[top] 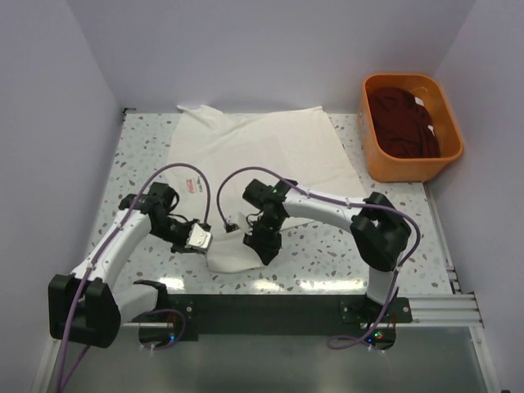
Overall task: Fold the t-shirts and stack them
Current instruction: Flatten the tshirt out
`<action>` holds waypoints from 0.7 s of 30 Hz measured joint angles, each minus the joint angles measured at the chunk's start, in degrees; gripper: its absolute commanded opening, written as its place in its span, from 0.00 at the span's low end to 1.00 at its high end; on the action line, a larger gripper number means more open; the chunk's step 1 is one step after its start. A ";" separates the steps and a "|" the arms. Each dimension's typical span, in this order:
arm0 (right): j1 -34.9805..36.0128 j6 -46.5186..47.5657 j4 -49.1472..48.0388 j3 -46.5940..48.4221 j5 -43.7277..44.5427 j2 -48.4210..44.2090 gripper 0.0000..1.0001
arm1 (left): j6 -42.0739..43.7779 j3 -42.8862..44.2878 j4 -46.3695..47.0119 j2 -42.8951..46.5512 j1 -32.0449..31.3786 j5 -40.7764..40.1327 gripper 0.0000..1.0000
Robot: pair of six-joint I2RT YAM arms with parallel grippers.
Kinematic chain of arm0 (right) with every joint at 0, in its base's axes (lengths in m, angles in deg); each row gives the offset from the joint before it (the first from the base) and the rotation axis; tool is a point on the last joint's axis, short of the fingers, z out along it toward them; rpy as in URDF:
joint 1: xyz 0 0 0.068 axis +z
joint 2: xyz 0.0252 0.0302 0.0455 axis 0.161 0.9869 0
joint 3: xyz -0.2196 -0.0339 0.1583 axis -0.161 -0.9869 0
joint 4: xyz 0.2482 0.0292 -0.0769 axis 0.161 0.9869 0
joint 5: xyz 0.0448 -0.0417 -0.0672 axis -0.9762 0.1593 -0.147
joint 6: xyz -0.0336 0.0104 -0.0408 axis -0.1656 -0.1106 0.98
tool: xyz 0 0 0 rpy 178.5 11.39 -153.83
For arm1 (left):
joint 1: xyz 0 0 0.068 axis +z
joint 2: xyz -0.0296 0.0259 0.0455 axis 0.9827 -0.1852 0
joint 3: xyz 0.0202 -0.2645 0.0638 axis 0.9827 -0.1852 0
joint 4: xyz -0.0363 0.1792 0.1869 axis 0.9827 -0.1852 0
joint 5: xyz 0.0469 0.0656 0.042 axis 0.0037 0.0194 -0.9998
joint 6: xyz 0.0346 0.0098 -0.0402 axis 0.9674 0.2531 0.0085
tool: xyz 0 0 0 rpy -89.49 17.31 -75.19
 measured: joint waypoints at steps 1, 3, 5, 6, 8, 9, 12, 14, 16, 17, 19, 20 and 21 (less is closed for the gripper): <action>1.40 0.42 0.76 -0.83 0.02 -0.04 0.41 | 0.92 -0.72 -1.77 0.87 -0.02 -0.13 0.43; 2.54 1.75 2.73 -1.90 0.15 -0.04 0.56 | 2.27 -1.97 -4.22 3.21 -0.07 -0.61 0.48; 2.21 2.54 4.26 -1.97 0.57 -0.13 0.57 | 2.75 -2.51 -6.10 5.95 -0.17 -0.94 0.52; 1.68 2.73 4.61 -1.97 0.72 -0.33 0.56 | 2.89 -2.51 -6.62 6.95 -0.33 -0.98 0.52; 0.04 2.73 5.44 -1.73 0.96 -0.92 0.54 | 1.90 -2.29 -7.10 7.41 -0.31 -0.98 0.52; -1.33 2.75 6.10 -1.31 0.94 -1.18 0.52 | 0.44 -1.81 -6.97 7.02 -0.26 -1.01 0.52; -8.02 2.78 7.43 1.33 1.88 -1.29 0.42 | -9.16 0.59 -2.67 3.10 0.68 -1.22 0.48; -13.11 2.71 7.41 2.80 3.87 -1.27 0.38 | -18.93 1.77 3.87 0.11 1.44 -2.69 0.45; -18.38 2.71 7.06 3.58 7.78 -1.22 0.30 | -28.89 2.73 11.30 -3.17 2.10 -4.94 0.42; -20.94 2.58 6.88 3.65 9.70 -1.14 0.28 | -32.85 3.19 13.94 -4.61 2.36 -5.95 0.41; -25.18 2.60 6.71 3.63 14.53 -0.72 0.24 | -41.68 4.63 20.00 -8.68 2.89 -8.94 0.39; -26.36 2.54 6.60 3.63 16.15 -0.52 0.23 | -45.66 5.44 22.53 -10.91 3.15 -10.49 0.39; -27.67 2.56 6.32 3.63 18.53 -0.26 0.22 | -49.11 6.16 24.92 -13.16 3.39 -12.07 0.38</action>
